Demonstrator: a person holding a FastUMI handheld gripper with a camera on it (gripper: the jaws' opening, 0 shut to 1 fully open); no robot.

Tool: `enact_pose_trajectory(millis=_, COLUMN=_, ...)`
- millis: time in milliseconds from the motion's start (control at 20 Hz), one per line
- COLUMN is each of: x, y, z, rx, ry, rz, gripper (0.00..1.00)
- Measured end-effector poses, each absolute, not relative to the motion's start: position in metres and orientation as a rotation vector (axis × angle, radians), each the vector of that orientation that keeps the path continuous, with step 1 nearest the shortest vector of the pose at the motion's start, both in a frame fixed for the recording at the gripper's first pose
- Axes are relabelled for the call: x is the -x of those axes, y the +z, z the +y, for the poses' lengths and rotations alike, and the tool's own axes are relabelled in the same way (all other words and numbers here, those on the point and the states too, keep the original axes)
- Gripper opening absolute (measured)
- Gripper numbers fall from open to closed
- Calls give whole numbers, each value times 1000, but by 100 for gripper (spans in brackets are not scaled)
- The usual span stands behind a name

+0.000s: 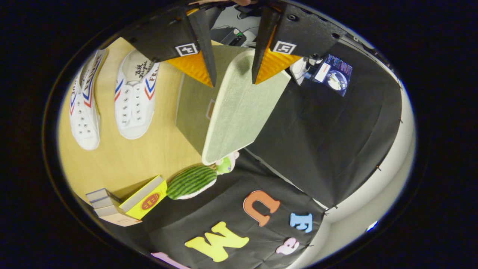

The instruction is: Open the storage box then place both shoes into the box .Put the left shoe in first, then the right shoe, with the right side of both shoes facing outward in a uniform manner.

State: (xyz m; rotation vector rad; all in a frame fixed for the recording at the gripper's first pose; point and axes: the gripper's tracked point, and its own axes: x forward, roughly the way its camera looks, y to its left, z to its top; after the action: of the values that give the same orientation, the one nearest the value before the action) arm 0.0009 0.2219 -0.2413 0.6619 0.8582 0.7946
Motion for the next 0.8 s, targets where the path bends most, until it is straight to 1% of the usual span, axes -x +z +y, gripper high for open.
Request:
enact_pose_trajectory(millis=100, x=-1, y=-242, z=224, rx=-681, ry=794, rz=870, gripper=49)
enact_pose_trajectory(millis=150, x=-3, y=-242, z=223, rx=-686, ry=785, rz=874, gripper=39)
enact_pose_trajectory(millis=250, x=-2, y=-237, z=223, rx=-706, ry=784, rz=873, gripper=27)
enact_pose_trajectory(millis=350, x=-2, y=-233, z=222, rx=-710, ry=784, rz=864, gripper=20)
enact_pose_trajectory(millis=400, x=1, y=-231, z=222, rx=-711, ry=787, rz=860, gripper=18)
enact_pose_trajectory(millis=500, x=2, y=-224, z=225, rx=-735, ry=799, rz=857, gripper=12)
enact_pose_trajectory(millis=550, x=3, y=-219, z=226, rx=-740, ry=808, rz=855, gripper=7)
enact_pose_trajectory(millis=800, x=1, y=-181, z=233, rx=-751, ry=846, rz=816, gripper=6)
